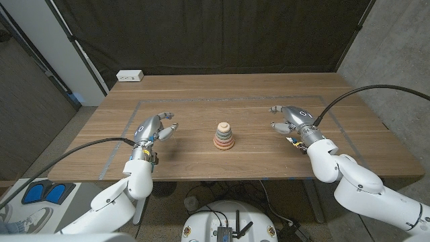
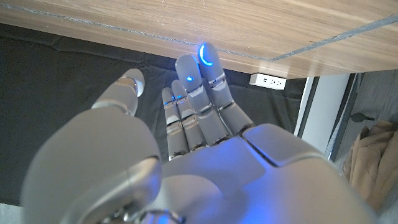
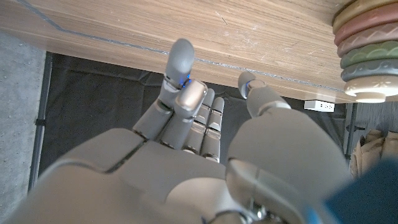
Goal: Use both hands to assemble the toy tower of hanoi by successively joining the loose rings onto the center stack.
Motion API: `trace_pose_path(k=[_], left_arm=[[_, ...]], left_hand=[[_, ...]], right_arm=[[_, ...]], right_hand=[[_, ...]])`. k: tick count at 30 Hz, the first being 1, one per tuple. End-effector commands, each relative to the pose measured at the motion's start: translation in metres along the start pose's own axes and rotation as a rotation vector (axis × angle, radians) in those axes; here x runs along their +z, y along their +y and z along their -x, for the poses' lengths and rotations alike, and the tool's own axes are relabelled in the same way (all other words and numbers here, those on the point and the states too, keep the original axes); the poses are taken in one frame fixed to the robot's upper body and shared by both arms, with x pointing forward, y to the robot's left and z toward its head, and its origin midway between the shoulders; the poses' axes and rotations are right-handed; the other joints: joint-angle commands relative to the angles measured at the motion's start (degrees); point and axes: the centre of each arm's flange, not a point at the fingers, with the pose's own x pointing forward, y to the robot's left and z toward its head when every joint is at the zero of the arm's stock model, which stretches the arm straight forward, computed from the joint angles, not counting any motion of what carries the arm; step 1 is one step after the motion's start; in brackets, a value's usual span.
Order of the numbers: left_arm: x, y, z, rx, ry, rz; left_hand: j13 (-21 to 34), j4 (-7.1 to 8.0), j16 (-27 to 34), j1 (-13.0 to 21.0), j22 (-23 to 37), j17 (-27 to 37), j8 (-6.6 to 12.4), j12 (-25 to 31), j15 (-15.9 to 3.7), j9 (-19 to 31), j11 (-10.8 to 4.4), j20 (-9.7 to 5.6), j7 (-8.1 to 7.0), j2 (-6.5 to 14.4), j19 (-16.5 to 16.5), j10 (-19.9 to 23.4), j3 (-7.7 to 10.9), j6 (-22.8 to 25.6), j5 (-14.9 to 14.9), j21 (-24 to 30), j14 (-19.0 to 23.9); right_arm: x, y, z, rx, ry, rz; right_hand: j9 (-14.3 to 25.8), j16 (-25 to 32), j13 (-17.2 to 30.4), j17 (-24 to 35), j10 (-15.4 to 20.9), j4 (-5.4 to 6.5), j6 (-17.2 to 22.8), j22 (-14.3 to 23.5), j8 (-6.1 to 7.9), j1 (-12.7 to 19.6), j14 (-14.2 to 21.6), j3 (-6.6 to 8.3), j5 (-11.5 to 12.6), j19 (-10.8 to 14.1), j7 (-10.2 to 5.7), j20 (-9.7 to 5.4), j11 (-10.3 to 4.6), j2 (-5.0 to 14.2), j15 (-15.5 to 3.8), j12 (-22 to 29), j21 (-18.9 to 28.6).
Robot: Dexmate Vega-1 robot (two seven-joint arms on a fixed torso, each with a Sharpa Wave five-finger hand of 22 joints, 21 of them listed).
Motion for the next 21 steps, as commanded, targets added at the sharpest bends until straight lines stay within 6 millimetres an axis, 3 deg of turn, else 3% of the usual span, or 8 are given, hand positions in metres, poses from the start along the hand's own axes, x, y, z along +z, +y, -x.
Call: trace_pose_path(k=[1,8,21], left_arm=[[-0.004,0.010,0.010,-0.001,-0.011,0.066],[-0.002,0.013,0.010,0.031,-0.043,-0.044],[0.002,0.002,0.015,0.021,-0.032,-0.050]], left_hand=[[0.0,0.13,0.2,0.1,0.1,-0.1,-0.21,0.0,-4.61,0.0,0.02,-8.19,0.14,-0.8,0.1,-0.6,-0.30,-0.7,0.0,0.2,-0.2],[-0.1,0.20,0.2,0.3,0.1,-0.2,-0.19,0.0,-4.61,0.0,-0.03,-8.19,-0.06,-1.0,-0.1,-0.7,-0.34,-0.9,0.0,0.2,-0.3],[-0.2,0.35,0.3,0.5,0.2,-0.3,-0.16,-0.1,-4.61,-0.1,-0.10,-8.16,-0.08,-1.2,-0.2,-1.6,-0.45,-1.3,-0.1,0.2,-0.4]], right_arm=[[0.000,0.011,0.010,-0.048,0.044,-0.011],[-0.003,0.016,0.014,-0.088,0.081,0.011],[-0.023,0.018,0.014,-0.087,0.112,0.043]], right_hand=[[0.2,0.5,0.5,0.2,0.7,0.01,0.1,0.3,0.15,1.4,-0.3,0.41,-0.1,-0.4,-0.68,-3.66,-1.09,-0.29,-1.72,0.6,-0.1],[0.4,0.4,0.7,0.2,1.1,0.12,0.4,0.3,0.35,2.1,-0.6,0.42,-0.3,-0.7,-1.25,-3.63,-1.48,-0.49,-1.72,0.9,0.0],[0.5,0.2,1.0,0.1,0.7,0.38,-0.2,0.4,0.21,2.7,-1.2,0.23,-0.6,-1.2,-1.35,-3.59,-1.35,-0.85,-1.69,0.8,0.1]])
